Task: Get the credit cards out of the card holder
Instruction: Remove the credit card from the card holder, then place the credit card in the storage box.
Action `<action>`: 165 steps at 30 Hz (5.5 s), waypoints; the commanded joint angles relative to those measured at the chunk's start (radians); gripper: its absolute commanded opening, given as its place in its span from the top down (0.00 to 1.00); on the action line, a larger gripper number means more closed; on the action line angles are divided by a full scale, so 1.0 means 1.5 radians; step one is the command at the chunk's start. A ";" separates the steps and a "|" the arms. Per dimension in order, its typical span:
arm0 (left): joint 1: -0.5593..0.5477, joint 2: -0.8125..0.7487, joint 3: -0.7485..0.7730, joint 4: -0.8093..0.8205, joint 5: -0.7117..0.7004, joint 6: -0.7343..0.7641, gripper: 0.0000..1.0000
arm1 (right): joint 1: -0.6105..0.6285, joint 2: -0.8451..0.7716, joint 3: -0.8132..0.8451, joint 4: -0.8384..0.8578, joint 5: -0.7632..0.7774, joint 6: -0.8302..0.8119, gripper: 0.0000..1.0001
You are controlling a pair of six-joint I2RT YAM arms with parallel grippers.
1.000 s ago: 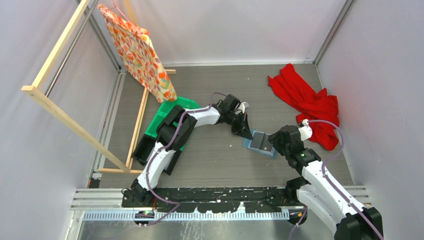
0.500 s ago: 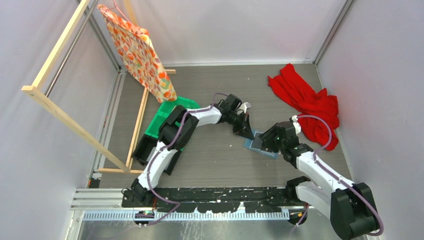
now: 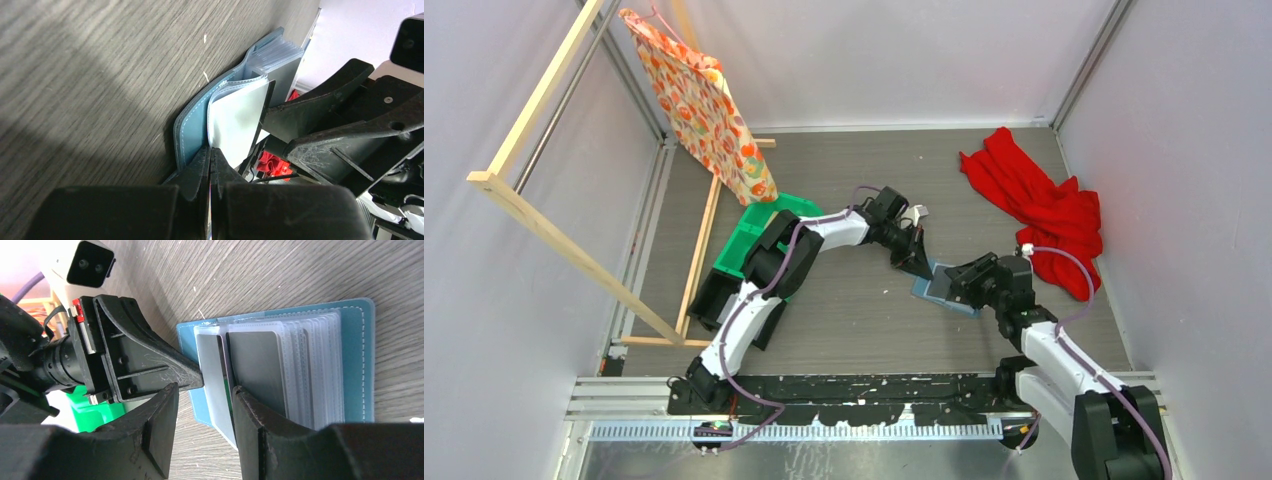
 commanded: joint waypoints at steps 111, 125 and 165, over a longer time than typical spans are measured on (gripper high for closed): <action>0.088 -0.618 -0.692 0.690 -0.062 -0.372 0.56 | 0.157 -0.042 0.010 0.463 -0.242 0.110 0.99; 0.072 -0.592 -0.685 0.690 -0.061 -0.373 0.88 | 0.174 0.019 0.020 0.515 -0.229 0.120 0.99; 0.056 -0.475 -0.241 -0.788 -1.223 0.178 1.00 | 0.181 -0.101 0.190 -0.116 -0.054 -0.169 0.18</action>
